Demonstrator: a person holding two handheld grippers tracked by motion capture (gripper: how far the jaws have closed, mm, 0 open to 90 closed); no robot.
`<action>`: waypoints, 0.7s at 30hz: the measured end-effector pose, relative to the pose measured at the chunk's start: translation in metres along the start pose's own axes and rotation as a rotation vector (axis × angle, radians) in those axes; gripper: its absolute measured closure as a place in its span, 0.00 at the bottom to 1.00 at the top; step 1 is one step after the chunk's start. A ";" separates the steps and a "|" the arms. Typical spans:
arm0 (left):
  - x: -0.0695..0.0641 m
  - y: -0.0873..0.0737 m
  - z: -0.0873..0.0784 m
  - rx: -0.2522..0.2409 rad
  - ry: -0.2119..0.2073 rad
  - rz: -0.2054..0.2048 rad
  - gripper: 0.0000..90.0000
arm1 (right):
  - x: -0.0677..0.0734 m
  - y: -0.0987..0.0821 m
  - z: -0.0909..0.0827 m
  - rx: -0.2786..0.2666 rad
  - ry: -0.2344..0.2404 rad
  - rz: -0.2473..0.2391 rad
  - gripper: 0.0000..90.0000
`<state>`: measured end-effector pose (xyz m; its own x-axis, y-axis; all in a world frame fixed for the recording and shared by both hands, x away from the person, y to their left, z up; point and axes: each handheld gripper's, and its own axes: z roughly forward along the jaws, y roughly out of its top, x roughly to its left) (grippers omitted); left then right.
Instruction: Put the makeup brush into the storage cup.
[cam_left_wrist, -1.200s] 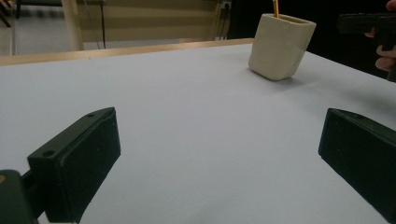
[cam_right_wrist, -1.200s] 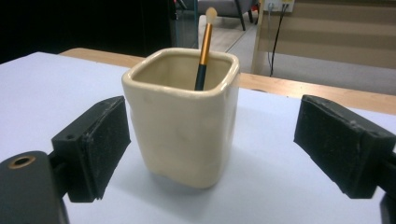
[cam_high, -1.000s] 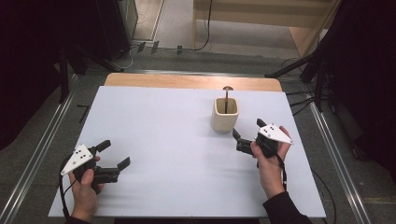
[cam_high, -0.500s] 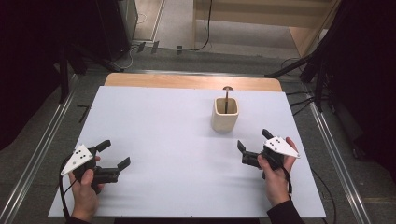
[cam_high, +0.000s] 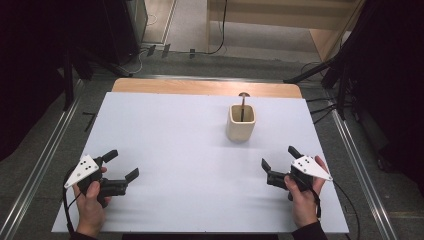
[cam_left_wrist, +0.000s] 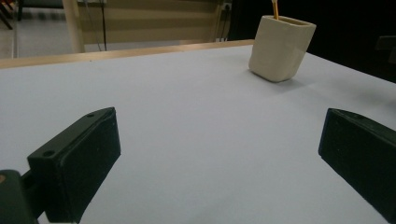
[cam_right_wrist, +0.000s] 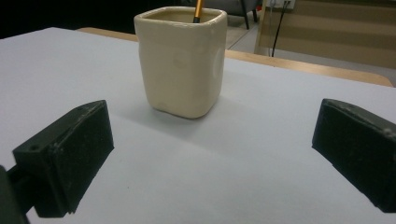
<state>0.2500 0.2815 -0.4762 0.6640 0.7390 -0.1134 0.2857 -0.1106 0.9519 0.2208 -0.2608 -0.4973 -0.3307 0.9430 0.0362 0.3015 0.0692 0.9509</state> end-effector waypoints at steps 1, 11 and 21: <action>0.000 0.000 0.000 0.000 -0.001 0.000 0.00 | 0.000 -0.001 -0.001 0.001 0.000 -0.001 0.00; 0.001 0.000 0.000 0.001 -0.002 0.003 0.00 | -0.007 -0.009 -0.017 -0.002 -0.007 0.001 0.00; 0.000 -0.001 0.001 0.006 -0.005 0.003 0.00 | -0.014 -0.016 -0.032 -0.009 -0.006 0.018 0.00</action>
<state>0.2507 0.2811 -0.4770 0.6680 0.7357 -0.1121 0.2878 -0.1165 0.9506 0.1921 -0.2853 -0.5038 -0.3201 0.9460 0.0516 0.2992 0.0493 0.9529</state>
